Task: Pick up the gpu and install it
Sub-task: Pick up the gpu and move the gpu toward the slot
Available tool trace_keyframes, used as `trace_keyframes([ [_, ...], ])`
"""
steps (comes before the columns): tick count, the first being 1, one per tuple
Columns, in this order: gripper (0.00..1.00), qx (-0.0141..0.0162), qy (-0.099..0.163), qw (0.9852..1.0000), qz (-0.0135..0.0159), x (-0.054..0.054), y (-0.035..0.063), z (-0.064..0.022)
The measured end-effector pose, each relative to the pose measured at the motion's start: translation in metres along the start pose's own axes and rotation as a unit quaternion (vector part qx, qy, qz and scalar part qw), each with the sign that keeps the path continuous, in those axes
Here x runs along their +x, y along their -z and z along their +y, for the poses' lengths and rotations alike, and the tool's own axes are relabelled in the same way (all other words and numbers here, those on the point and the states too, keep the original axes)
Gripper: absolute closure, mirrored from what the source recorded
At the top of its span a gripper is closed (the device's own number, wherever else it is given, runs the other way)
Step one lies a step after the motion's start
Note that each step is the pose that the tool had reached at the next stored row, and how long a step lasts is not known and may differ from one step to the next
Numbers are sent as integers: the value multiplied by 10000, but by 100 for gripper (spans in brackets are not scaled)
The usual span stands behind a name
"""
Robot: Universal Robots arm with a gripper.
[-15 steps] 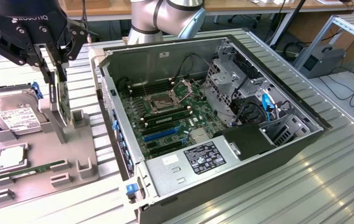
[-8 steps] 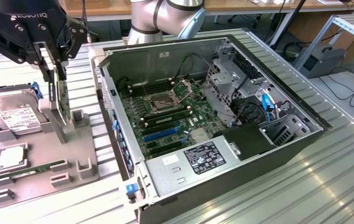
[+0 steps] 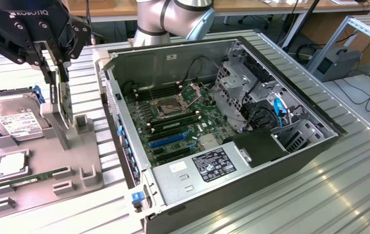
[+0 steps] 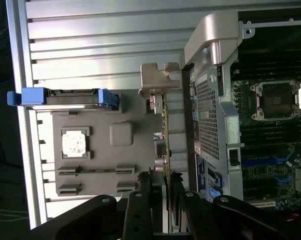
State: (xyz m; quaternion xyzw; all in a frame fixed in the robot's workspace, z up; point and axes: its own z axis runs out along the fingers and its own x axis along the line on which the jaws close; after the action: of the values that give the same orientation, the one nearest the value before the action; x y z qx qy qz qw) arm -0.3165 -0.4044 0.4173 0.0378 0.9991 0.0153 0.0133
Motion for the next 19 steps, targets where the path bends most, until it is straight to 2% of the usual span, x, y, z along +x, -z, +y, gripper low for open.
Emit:
trace_keyframes([
  [19, 73, 0, 0, 10000, 0, -3, 104, 3],
])
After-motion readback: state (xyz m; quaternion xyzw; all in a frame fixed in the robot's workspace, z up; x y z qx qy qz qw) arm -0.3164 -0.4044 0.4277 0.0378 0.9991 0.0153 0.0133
